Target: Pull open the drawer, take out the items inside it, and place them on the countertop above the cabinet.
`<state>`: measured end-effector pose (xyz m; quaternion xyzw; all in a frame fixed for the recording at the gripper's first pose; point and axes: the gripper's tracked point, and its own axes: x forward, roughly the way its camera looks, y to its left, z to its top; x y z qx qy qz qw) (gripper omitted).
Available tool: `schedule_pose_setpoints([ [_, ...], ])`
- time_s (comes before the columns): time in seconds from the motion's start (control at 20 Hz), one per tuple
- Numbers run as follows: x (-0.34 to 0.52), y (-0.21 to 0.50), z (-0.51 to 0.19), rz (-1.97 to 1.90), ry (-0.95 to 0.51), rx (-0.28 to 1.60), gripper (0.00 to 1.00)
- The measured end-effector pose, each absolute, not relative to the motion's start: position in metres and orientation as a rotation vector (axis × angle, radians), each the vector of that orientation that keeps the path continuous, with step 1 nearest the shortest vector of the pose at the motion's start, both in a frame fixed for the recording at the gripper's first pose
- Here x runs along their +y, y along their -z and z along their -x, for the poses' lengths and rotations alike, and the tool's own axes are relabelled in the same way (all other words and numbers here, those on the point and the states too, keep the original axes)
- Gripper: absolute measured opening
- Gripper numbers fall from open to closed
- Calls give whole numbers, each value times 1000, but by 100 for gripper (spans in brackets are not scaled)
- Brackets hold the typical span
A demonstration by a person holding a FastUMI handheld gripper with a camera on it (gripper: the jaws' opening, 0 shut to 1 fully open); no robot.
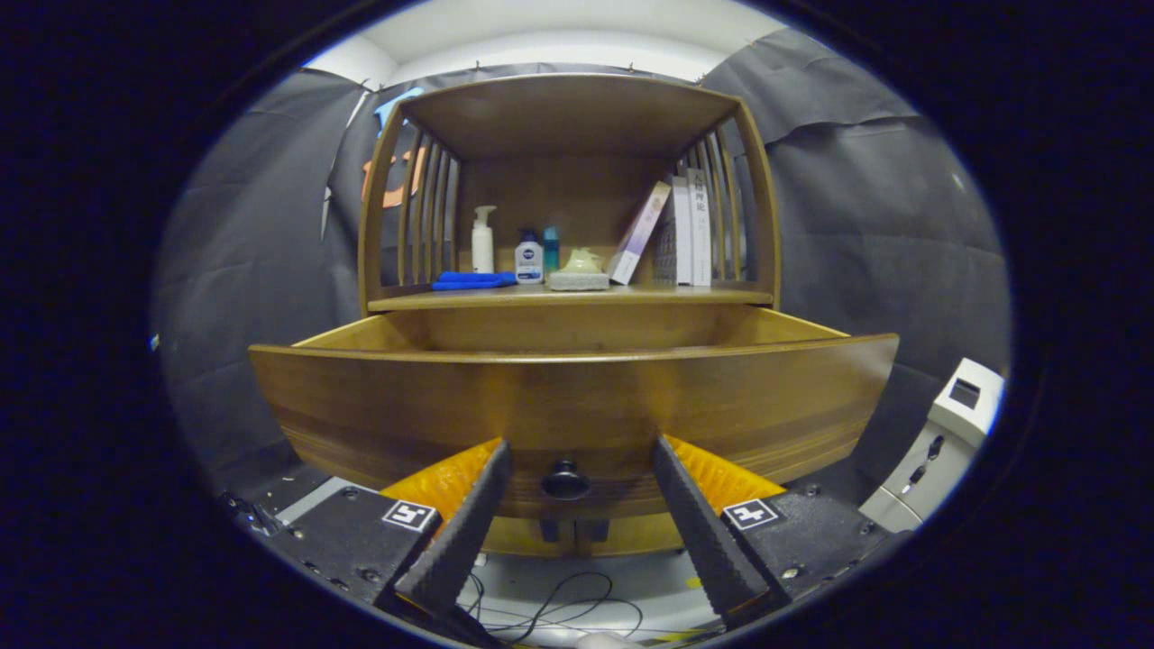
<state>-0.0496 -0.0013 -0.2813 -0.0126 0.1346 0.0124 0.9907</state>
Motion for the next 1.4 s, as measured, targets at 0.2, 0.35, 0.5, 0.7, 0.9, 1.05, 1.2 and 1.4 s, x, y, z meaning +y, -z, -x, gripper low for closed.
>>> schedule_pose_setpoints([
  [0.2, 0, 281, 49, 22, -28, 268, 100],
  [0.35, -1, 279, 47, 12, -23, 276, 99],
  [0.5, -1, 290, 41, 16, -19, 272, 99],
  [0.7, 5, 289, 28, 28, -28, 269, 98],
  [0.9, 8, 290, 11, 21, -31, 279, 98],
  [1.05, 11, 286, -11, 16, -25, 256, 98],
  [1.2, 12, 277, -29, 17, -20, 253, 98],
  [1.4, 13, 278, -31, 19, -17, 255, 99],
])
